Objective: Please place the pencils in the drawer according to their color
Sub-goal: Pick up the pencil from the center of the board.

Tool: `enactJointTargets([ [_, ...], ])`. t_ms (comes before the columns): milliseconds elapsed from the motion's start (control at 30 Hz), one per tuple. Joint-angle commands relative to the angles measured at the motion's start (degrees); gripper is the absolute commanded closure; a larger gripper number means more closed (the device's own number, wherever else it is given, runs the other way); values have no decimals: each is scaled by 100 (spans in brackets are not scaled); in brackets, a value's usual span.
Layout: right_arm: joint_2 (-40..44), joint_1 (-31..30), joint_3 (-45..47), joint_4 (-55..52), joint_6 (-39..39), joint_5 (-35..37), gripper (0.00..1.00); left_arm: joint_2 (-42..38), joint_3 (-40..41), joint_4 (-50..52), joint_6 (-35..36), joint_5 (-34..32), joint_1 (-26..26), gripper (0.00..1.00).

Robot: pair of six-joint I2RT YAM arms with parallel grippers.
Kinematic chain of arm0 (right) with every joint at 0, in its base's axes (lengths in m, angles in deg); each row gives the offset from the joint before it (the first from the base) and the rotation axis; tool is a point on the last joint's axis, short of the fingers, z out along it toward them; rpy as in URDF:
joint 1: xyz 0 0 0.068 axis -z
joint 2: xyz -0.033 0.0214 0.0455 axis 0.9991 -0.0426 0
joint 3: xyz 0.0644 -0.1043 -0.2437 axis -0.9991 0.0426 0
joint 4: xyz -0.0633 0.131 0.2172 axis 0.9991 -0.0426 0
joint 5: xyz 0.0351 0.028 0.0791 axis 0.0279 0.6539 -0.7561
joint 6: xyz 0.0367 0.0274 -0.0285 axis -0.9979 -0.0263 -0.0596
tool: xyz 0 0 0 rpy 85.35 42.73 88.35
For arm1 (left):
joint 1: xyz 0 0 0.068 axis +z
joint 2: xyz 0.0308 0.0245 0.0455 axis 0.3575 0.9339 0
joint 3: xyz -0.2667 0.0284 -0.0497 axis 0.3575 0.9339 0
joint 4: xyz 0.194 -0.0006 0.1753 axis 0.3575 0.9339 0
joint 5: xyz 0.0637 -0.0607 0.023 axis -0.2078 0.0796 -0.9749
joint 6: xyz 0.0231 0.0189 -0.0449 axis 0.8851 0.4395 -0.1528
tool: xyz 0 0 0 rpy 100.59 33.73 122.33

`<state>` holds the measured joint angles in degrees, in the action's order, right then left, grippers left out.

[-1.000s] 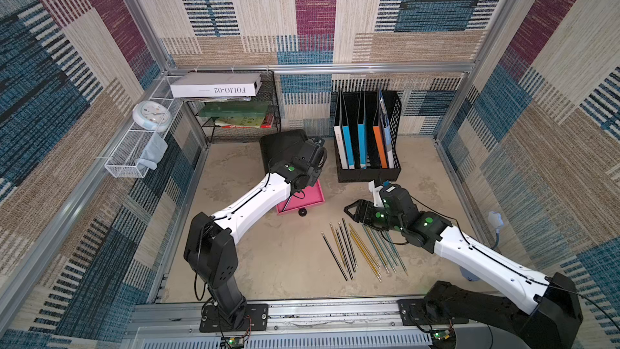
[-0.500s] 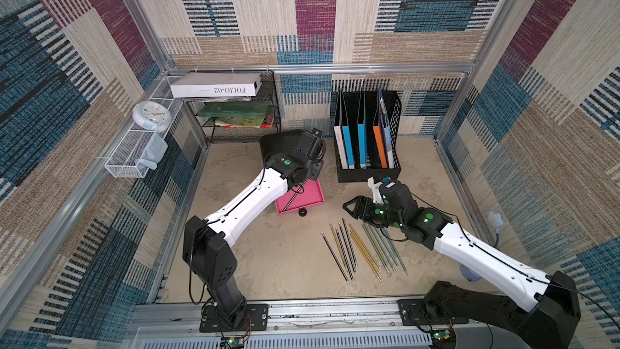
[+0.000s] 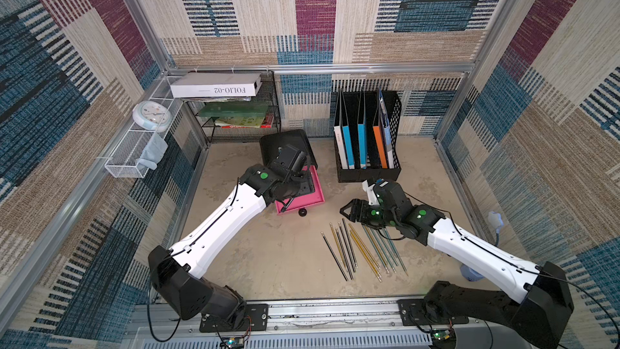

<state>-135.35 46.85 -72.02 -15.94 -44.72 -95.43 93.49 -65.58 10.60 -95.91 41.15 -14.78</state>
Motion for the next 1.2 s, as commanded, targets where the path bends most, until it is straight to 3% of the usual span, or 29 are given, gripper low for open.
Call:
enactJointTargets([
  [0, -43, -2, 124, -271, 243, -318, 26, -322, 348, 309, -1778, 679, -11, 24],
  [167, 68, 6, 396, -483, 78, -182, 26, -766, 534, 341, -3024, 1202, -55, 24],
  [467, -157, 3, 332, -759, -379, 139, 26, -556, -87, 468, -3753, 2055, -49, 21],
  [700, -738, 2, -204, -1162, -258, 214, 26, -316, -795, 545, -3583, 2268, 109, 21],
  [833, -959, 2, -345, -1238, -182, 56, 27, -520, -706, 516, -3471, 2354, 456, 21],
  [1167, -1010, 3, -568, -1347, -97, 187, 27, -532, -669, 190, -3617, 2500, 412, 22],
])
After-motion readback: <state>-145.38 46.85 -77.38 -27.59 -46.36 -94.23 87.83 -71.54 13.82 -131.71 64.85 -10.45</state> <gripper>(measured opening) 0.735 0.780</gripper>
